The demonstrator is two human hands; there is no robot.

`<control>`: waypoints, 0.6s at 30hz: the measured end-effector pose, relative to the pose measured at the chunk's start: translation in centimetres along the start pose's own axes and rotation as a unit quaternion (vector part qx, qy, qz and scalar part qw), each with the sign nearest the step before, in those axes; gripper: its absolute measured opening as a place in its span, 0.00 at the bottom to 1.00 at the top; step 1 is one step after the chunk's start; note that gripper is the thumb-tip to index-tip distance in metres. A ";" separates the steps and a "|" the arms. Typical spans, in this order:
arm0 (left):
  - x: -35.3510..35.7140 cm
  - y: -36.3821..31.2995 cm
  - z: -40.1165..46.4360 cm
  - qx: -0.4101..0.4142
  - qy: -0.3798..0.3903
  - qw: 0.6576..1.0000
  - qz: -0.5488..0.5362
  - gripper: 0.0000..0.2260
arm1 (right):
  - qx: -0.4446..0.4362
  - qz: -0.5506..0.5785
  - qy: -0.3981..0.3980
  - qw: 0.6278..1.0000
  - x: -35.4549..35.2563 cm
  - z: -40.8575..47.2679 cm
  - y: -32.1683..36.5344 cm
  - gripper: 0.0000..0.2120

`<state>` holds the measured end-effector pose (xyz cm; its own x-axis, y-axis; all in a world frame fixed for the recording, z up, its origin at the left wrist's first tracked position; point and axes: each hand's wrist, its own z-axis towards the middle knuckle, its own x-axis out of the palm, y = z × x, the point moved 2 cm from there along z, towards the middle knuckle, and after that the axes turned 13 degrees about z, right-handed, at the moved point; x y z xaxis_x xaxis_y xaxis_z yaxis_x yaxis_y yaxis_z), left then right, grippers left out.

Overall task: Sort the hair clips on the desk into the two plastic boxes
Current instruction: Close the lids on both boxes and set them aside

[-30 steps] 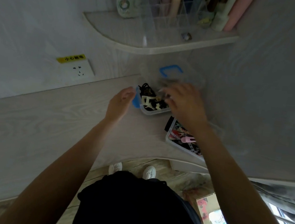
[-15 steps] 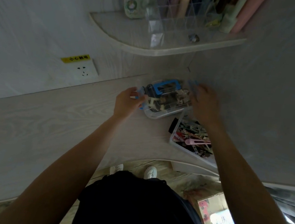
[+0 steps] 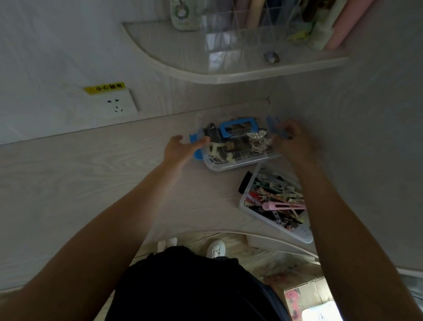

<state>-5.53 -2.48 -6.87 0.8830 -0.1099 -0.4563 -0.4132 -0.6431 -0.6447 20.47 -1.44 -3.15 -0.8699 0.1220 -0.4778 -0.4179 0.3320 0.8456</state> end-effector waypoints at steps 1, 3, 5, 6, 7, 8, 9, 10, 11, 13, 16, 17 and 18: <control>0.2 -0.1 -0.2 -0.029 0.030 0.998 -0.044 0.36 | 0.042 0.075 0.011 0.996 -0.1 0.1 -0.3 0.13; 0.4 -0.6 -0.5 -0.005 0.026 0.997 -0.073 0.23 | 0.093 0.140 -0.001 0.986 -0.2 0.4 -0.9 0.26; 0.7 -1.0 -0.9 0.056 -0.024 0.997 -0.038 0.12 | 0.112 0.162 -0.032 0.980 0.1 0.5 -0.9 0.31; 0.8 -1.1 -1.2 0.087 -0.052 0.995 0.006 0.12 | 0.110 0.163 -0.045 0.979 0.4 0.6 -1.0 0.30; 0.9 -1.2 -1.7 0.115 -0.081 0.988 0.056 0.12 | 0.100 0.149 -0.055 0.982 0.6 0.6 -1.1 0.28; 1.0 -1.2 -2.1 0.138 -0.107 0.979 0.106 0.13 | 0.084 0.116 -0.061 0.988 0.9 0.4 -1.0 0.25; 1.2 -1.3 -2.4 0.157 -0.133 0.968 0.145 0.14 | 0.064 0.075 -0.066 0.993 1.1 0.1 -0.9 0.22; 1.2 -1.2 -2.6 0.166 -0.155 0.957 0.181 0.15 | 0.044 0.038 -0.071 0.996 1.3 -0.1 -0.7 0.20; 1.3 -1.3 -2.9 0.172 -0.174 0.945 0.217 0.16 | 0.029 0.008 -0.076 0.997 1.5 -0.2 -0.7 0.20; 1.5 -1.8 -3.4 0.175 -0.190 0.921 0.293 0.17 | -0.005 -0.055 -0.080 0.995 1.8 -0.5 -0.4 0.20; 1.8 -2.4 -3.8 0.178 -0.187 0.897 0.358 0.18 | -0.042 -0.112 -0.070 0.990 1.6 -0.6 -0.4 0.19; 1.7 -2.5 -3.8 0.185 -0.180 0.895 0.364 0.18 | -0.048 -0.117 -0.070 0.989 1.7 -0.7 -0.3 0.19; 1.7 -2.4 -3.8 0.192 -0.171 0.894 0.366 0.18 | -0.053 -0.125 -0.071 0.988 1.8 -0.7 -0.3 0.19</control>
<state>-2.18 -3.98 -3.79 0.2523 -0.1145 -0.9608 -0.9568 -0.1781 -0.2300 18.89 -2.00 -4.08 -0.6938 0.1801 -0.6973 -0.6467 0.2701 0.7133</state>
